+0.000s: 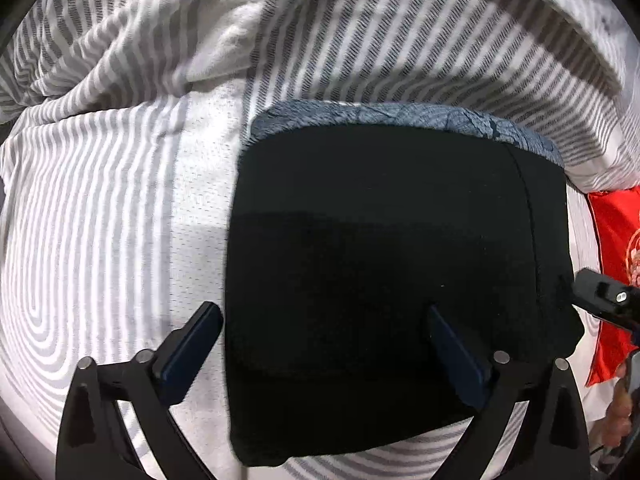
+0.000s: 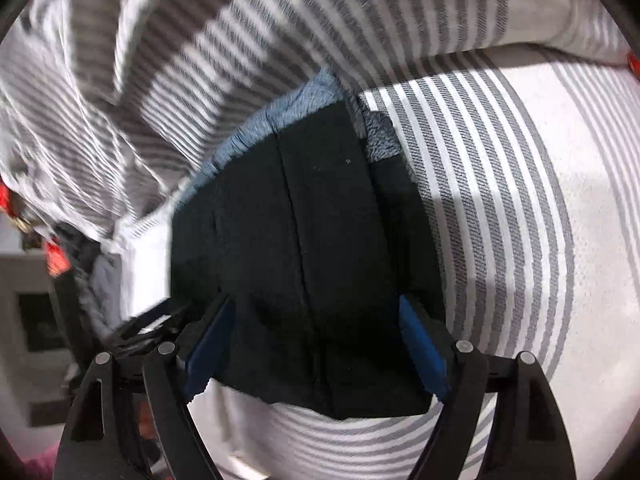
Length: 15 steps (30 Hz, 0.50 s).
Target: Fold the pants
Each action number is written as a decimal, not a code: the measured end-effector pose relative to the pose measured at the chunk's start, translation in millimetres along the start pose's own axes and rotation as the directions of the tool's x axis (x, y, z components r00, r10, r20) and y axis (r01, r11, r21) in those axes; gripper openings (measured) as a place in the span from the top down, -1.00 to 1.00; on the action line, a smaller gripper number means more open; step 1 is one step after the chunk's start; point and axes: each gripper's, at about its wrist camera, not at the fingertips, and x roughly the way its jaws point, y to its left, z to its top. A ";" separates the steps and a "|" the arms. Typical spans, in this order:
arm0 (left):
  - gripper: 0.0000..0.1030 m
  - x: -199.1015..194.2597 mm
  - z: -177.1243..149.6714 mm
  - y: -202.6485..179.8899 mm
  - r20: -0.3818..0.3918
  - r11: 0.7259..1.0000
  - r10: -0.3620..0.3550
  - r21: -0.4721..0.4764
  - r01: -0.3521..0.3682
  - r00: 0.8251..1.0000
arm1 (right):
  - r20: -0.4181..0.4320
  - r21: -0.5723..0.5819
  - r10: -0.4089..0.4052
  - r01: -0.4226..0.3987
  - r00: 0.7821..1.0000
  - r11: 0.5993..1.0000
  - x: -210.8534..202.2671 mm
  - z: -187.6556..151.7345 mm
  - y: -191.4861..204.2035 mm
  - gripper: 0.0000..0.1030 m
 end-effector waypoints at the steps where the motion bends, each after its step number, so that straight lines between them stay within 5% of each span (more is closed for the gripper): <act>1: -0.97 -3.6 1.3 2.7 0.010 1.000 0.003 0.006 -0.003 1.000 | 0.007 0.008 0.026 -0.026 1.000 1.000 -5.4 -0.3 -1.0 -0.64; 5: -0.97 -16.8 8.8 23.1 0.035 0.997 -0.066 0.031 0.065 0.997 | 0.044 0.006 0.074 -0.074 0.996 0.997 -34.2 0.9 -25.9 -0.64; 15: -0.97 17.9 27.6 35.9 -0.112 0.970 -0.227 0.060 0.235 0.967 | -0.050 -0.004 0.147 -0.148 0.988 0.989 -15.2 28.9 -67.0 -0.64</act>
